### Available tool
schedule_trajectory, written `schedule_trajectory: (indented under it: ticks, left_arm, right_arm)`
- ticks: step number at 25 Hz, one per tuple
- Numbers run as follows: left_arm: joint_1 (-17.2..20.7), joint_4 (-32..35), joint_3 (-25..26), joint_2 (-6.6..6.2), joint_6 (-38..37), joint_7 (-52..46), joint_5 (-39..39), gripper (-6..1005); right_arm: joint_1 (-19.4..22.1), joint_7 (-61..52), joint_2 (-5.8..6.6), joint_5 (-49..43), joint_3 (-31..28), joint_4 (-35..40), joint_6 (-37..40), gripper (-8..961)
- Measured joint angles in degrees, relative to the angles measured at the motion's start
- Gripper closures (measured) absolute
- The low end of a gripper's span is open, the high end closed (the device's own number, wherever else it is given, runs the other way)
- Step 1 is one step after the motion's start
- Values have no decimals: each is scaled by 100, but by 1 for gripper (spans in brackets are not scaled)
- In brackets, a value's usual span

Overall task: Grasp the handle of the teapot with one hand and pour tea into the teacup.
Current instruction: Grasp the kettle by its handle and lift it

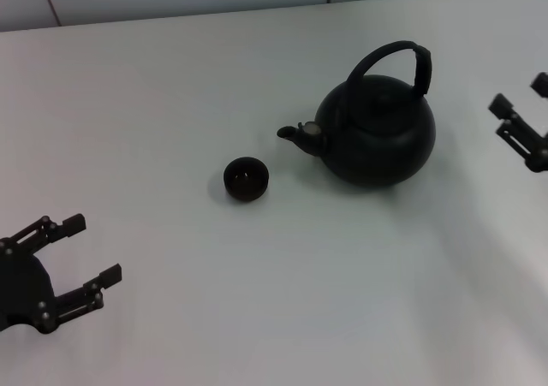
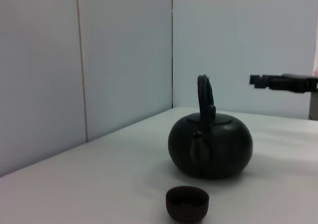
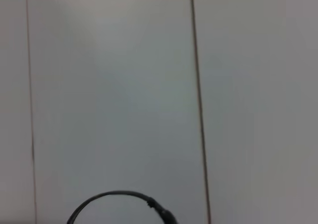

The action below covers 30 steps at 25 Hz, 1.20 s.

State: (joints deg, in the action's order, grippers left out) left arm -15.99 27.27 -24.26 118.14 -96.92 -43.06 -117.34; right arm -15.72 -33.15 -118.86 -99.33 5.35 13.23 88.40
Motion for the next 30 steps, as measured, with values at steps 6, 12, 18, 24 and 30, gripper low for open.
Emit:
schedule_trajectory:
  ticks: [6,12,18,24,30]
  left_arm:
    - [-1,-73,0,3,-1,16,91,186]
    - [-1,-126,0,16,5,80,178,186]
    - [-1,-208,0,24,6,83,261,186]
    - [-1,-213,0,23,-7,85,300,187]
    - [-1,-213,0,28,-16,87,316,187]
  right_arm:
    - [-460,-418,4,-360,115,283,-582,262]
    - [-870,-755,15,-394,551,484,-1136,261]
    - [-1152,-989,19,-395,970,576,-1695,262]
    - [-1267,-1081,34,-395,1080,593,-1837,262]
    - [-1283,-1085,39,-395,1104,593,-1846,267]
